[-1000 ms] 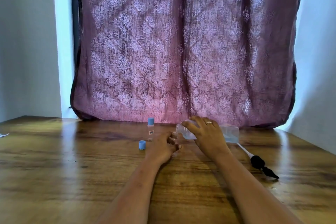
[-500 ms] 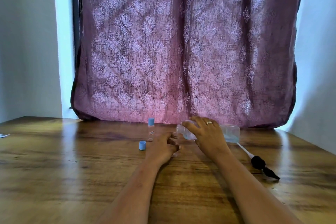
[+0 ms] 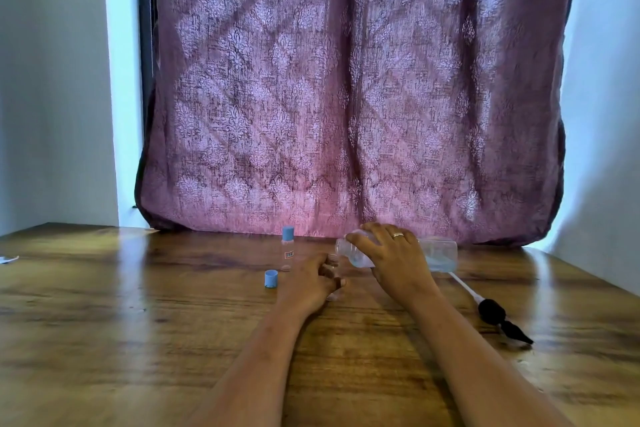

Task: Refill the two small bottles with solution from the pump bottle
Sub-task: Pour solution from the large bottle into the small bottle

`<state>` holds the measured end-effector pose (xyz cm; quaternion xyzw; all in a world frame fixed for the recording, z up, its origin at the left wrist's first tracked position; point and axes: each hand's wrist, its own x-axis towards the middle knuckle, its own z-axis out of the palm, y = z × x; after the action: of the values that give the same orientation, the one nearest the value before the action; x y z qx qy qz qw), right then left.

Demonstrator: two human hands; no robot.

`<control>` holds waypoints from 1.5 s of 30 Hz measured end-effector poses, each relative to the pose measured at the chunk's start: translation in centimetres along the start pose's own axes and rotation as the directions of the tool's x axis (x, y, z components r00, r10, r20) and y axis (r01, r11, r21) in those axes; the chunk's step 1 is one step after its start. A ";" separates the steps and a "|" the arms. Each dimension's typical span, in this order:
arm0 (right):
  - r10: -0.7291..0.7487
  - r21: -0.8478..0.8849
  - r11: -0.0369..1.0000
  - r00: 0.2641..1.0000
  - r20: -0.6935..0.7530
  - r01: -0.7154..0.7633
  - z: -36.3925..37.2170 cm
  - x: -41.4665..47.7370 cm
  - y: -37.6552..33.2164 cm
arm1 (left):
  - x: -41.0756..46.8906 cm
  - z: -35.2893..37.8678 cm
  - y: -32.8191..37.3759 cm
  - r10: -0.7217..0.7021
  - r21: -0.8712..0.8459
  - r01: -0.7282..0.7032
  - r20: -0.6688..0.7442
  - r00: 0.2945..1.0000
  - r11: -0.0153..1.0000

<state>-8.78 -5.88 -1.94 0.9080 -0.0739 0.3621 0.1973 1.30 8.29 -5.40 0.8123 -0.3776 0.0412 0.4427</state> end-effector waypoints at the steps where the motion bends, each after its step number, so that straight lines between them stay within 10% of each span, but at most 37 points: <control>1: -0.002 0.004 1.000 1.000 -0.005 0.002 0.0 0.0 0.0 | 0.0 0.0 0.0 0.005 -0.010 -0.005 -0.005 1.000 1.000; 45: 0.008 0.000 1.000 0.999 -0.034 -0.008 0.2 0.0 0.0 | 0.0 -0.1 0.2 0.012 0.013 -0.012 -0.009 1.000 1.000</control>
<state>-8.68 -5.93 -2.04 0.9015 -0.0743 0.3782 0.1970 1.17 8.34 -5.17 0.8126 -0.3803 0.0502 0.4388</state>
